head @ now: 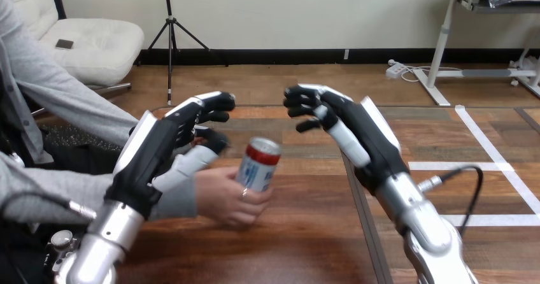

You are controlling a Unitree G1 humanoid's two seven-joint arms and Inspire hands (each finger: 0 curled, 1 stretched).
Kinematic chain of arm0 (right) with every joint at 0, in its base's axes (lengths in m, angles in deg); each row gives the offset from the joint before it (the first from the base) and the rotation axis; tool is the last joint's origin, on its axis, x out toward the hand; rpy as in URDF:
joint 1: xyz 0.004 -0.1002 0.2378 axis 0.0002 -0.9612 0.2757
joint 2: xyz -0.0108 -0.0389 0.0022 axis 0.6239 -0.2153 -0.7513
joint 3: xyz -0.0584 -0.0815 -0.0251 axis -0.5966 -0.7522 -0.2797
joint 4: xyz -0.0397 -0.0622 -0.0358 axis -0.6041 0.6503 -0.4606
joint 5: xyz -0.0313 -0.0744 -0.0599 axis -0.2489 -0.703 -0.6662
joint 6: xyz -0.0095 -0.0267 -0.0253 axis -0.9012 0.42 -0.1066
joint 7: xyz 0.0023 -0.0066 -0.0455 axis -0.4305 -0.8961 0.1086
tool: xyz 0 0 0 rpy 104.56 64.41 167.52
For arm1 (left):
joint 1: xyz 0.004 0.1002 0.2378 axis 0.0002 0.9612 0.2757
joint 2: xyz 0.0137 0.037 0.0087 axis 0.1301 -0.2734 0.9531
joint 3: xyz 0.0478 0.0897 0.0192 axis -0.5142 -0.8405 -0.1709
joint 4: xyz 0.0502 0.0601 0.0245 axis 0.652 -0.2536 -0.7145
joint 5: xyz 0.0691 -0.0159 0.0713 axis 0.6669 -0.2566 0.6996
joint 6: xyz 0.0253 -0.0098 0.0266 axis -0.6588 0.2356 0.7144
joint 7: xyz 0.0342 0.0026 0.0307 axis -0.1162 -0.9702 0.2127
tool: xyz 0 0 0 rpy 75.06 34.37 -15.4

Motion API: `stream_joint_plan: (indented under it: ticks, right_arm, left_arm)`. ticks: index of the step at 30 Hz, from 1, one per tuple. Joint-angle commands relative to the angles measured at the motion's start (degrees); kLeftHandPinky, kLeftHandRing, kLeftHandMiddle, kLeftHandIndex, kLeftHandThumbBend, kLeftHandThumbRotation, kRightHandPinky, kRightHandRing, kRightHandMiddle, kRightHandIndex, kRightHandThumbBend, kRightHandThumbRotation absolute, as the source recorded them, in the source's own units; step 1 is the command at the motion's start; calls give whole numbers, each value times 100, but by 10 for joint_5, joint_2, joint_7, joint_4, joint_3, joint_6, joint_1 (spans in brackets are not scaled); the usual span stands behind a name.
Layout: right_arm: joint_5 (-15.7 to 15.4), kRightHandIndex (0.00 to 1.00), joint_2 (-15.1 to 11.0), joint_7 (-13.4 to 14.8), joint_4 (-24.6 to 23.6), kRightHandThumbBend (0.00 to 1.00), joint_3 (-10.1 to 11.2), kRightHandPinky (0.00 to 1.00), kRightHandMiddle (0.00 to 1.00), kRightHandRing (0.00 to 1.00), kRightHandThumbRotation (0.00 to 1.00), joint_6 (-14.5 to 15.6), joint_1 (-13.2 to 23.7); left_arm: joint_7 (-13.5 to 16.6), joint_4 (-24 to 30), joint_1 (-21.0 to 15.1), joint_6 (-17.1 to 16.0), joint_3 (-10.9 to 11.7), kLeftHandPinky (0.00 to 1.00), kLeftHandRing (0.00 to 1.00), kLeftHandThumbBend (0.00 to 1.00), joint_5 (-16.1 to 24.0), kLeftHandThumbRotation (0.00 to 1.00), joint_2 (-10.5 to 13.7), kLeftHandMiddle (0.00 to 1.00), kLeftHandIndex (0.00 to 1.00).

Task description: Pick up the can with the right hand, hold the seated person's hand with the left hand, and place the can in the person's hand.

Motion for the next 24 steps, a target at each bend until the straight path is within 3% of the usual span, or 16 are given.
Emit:
stream_joint_plan:
  ticks: [1, 3, 13, 24]
  right_arm:
    - [34, 77, 1, -21, -52, 96, 17, 69, 78, 78, 100, -11, -17]
    - [46, 78, 2, -32, -62, 97, 19, 70, 79, 79, 100, -7, -27]
    - [127, 82, 27, -80, -103, 99, 35, 74, 82, 82, 100, 10, -91]
    - [166, 87, 38, -120, -112, 90, 49, 87, 88, 88, 100, 17, -136]
  left_arm:
    - [-18, 8, 17, 10, 25, 74, 86, 88, -57, 91, -33, 84, 81]
    - [-23, 13, 23, 18, 28, 75, 87, 88, -69, 90, -40, 85, 81]
    - [-62, -28, 45, -16, 45, 86, 91, 80, -103, 94, -79, 88, 86]
    - [-91, -48, 69, -19, 61, 94, 94, 72, -115, 96, -99, 91, 89]
